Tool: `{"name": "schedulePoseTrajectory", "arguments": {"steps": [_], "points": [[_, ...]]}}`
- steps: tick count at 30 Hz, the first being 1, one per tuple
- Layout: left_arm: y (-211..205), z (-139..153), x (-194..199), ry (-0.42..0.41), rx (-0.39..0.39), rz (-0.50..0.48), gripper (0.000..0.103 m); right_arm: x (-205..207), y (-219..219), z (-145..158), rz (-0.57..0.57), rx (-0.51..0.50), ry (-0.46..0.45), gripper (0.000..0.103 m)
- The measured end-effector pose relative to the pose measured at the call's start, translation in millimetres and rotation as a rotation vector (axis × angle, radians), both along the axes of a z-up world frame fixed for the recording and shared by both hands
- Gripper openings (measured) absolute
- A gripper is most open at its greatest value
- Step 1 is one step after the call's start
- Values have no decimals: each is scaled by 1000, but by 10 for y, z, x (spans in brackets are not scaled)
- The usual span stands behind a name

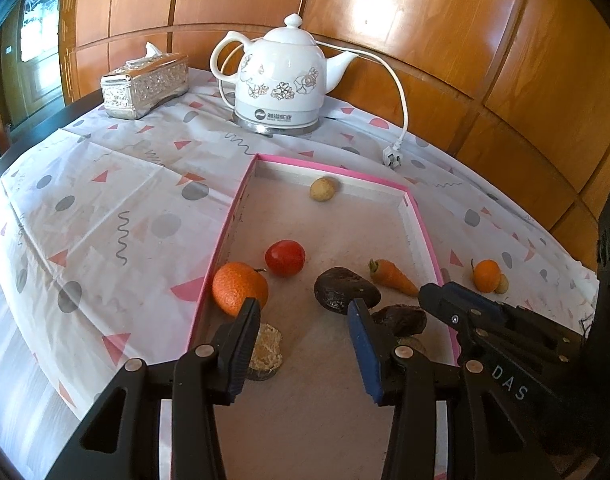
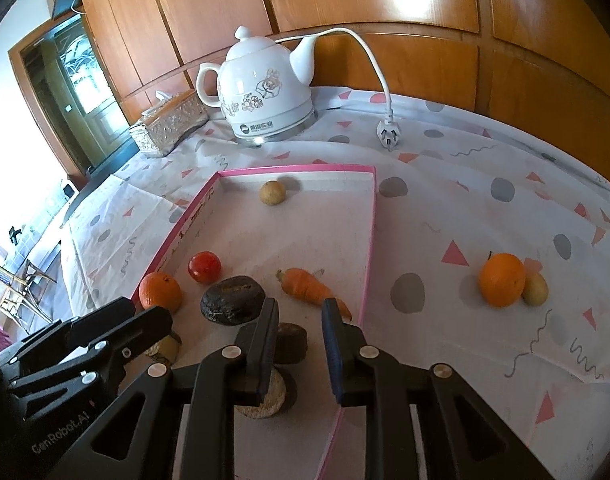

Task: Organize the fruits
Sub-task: 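Open both grippers to release the dark item and carrot in the tray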

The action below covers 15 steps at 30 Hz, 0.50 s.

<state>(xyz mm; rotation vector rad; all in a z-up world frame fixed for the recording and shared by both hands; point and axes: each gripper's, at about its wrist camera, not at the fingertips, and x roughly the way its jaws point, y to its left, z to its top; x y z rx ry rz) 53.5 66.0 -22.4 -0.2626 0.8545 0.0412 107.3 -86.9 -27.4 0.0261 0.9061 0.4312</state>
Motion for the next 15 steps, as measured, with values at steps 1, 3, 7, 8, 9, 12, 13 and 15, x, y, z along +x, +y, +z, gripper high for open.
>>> {"name": "schedulePoseTrajectory", "arguments": {"steps": [1, 3, 7, 8, 9, 12, 13, 15], "points": [[-4, 4, -6, -1, 2, 0, 46, -8, 0, 0, 0, -1, 0, 22], [-10, 11, -15, -3, 3, -2, 46, -27, 1, 2, 0, 0, 0, 22], [-21, 25, -33, -9, 5, -4, 46, -70, 13, 4, 4, -10, -4, 22], [-23, 30, -40, -10, 6, -4, 46, -82, 14, 6, 4, -10, -5, 22], [-25, 34, -46, -11, 7, -4, 46, -82, 15, 5, 4, -11, -6, 22], [-22, 37, -55, -12, 11, -2, 46, -124, 20, 6, 8, -20, -11, 22], [-23, 37, -59, -11, 13, -2, 47, -139, 21, 4, 7, -23, -12, 22], [-21, 39, -70, -11, 14, 0, 51, -162, 20, 4, 4, -26, -12, 23]]}}
